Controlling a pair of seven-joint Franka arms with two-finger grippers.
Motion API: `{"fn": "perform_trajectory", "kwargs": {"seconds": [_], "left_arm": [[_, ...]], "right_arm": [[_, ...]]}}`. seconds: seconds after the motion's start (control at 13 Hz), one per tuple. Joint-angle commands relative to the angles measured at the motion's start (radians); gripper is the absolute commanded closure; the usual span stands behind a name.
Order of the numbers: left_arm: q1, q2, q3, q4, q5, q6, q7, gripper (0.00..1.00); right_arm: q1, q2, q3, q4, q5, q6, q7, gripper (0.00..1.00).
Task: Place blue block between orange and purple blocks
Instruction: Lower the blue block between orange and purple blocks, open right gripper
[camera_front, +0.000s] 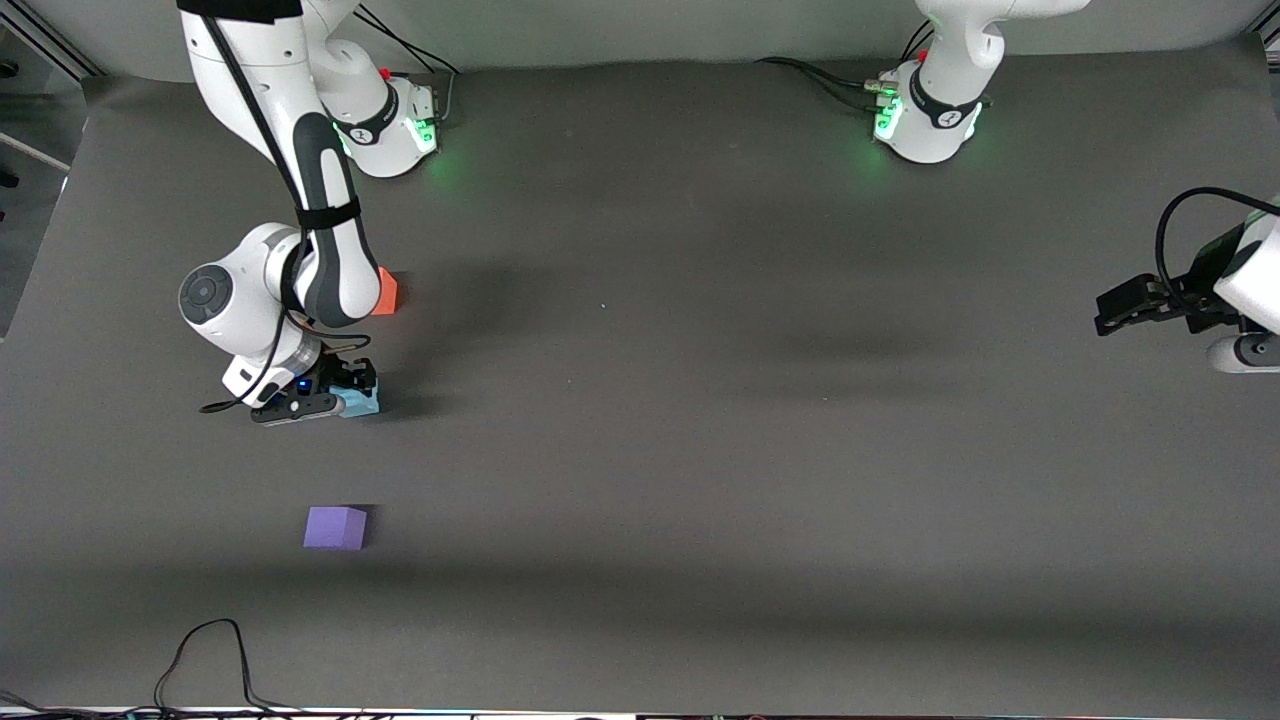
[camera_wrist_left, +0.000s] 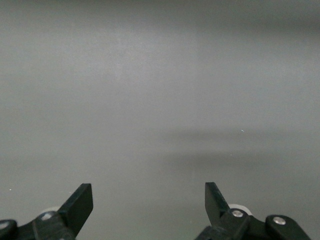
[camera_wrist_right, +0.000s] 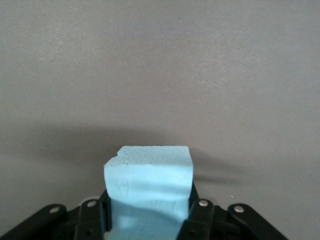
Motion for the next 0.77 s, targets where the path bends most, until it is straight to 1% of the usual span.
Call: {"fn": "perform_trajectory", "kwargs": {"seconds": [0.0,0.08,0.15,0.31,0.38,0.46,0.54,0.69], "left_arm": [[0.002,-0.012,-0.001,-0.009,0.012,-0.009,0.012,0.0],[0.002,-0.012,-0.001,-0.009,0.012,-0.011,0.012,0.0],[0.002,-0.012,-0.001,-0.009,0.012,-0.011,0.012,0.0],[0.002,-0.012,-0.001,-0.009,0.012,-0.011,0.011,0.0],[0.002,-0.012,-0.001,-0.009,0.012,-0.011,0.011,0.0],[0.002,-0.012,-0.001,-0.009,0.012,-0.011,0.011,0.0],[0.002,-0.012,-0.001,-0.009,0.012,-0.011,0.011,0.0],[0.002,-0.012,-0.001,-0.009,0.012,-0.013,0.011,0.0]], "right_arm": [[-0.004,0.054,0.003,0.031,0.091,-0.005,-0.085,0.3],[-0.004,0.054,0.003,0.031,0.092,-0.006,-0.083,0.13],[-0.003,0.053,0.003,0.031,0.092,-0.006,-0.083,0.0],[0.002,0.033,0.001,0.031,0.091,-0.01,-0.083,0.0],[0.008,0.013,-0.003,0.033,0.088,-0.047,-0.079,0.0],[0.008,0.001,-0.016,0.056,0.074,-0.123,-0.073,0.0],[0.011,0.001,-0.049,0.086,0.049,-0.19,-0.071,0.0],[0.013,-0.001,-0.097,0.166,-0.035,-0.309,-0.045,0.0]]}}
